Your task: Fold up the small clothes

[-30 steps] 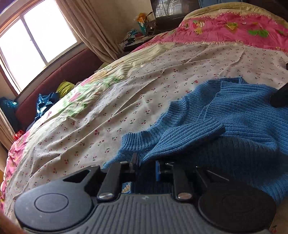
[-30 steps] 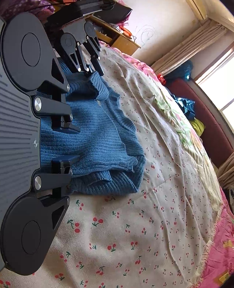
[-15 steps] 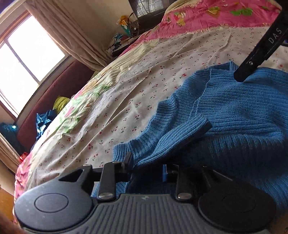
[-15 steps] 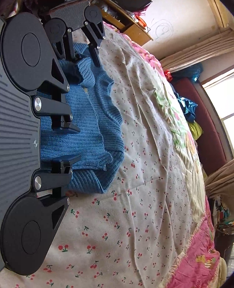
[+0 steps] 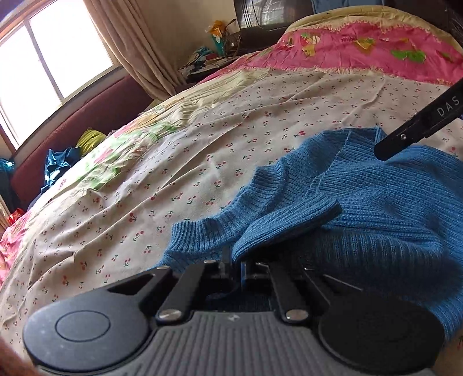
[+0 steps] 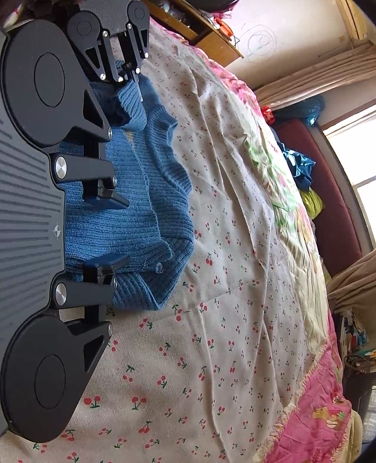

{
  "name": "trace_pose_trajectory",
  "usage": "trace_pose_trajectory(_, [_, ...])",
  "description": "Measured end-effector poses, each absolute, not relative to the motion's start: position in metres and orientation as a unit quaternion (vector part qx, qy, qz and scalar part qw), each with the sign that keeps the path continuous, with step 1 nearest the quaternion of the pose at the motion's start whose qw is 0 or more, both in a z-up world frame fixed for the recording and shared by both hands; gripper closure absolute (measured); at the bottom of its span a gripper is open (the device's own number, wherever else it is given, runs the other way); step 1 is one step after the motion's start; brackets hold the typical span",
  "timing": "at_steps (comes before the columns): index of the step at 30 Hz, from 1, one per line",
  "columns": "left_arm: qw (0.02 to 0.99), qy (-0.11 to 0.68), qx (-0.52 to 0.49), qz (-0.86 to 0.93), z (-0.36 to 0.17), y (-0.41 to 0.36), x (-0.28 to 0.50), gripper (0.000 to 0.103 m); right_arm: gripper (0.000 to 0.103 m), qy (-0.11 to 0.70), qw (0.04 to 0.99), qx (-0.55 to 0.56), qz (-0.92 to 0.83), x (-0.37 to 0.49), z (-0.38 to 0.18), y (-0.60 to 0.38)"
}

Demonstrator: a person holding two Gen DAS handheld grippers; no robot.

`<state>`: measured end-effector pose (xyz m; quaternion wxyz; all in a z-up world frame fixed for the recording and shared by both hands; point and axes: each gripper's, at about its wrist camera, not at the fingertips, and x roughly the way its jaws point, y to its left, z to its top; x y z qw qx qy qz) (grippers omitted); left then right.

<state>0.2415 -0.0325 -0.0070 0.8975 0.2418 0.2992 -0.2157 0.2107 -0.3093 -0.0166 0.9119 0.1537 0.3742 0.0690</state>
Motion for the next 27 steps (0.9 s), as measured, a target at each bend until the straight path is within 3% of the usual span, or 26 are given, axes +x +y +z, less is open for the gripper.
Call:
trace_pose_trajectory(11, [0.930,0.329,0.031,-0.163,0.015,0.029,0.260,0.082,0.068,0.393,0.901,0.173,0.066,0.224,-0.023,-0.319])
trace_pose_trajectory(12, [0.930,0.332,0.015,-0.157,0.016,0.035,0.260,0.082,0.071,0.398,0.899,0.171,0.066,0.228,-0.025,-0.317])
trace_pose_trajectory(15, [0.933,0.332,-0.036,-0.134,0.017,0.057,0.260,0.082,0.093,0.403,0.896,0.176,0.068,0.235,-0.022,-0.314])
trace_pose_trajectory(20, [0.944,0.296,-0.135,-0.052,0.016,0.101,0.248,0.082,0.094,0.351,0.915,0.188,0.070,0.225,0.008,-0.309])
trace_pose_trajectory(23, [0.933,0.322,-0.159,-0.015,-0.004,0.116,0.255,0.082,0.094,0.318,0.925,0.202,0.049,0.224,0.013,-0.314])
trace_pose_trajectory(27, [0.922,0.356,-0.150,-0.003,-0.026,0.121,0.258,0.078,0.097,0.367,0.914,0.171,0.008,0.242,-0.017,-0.309])
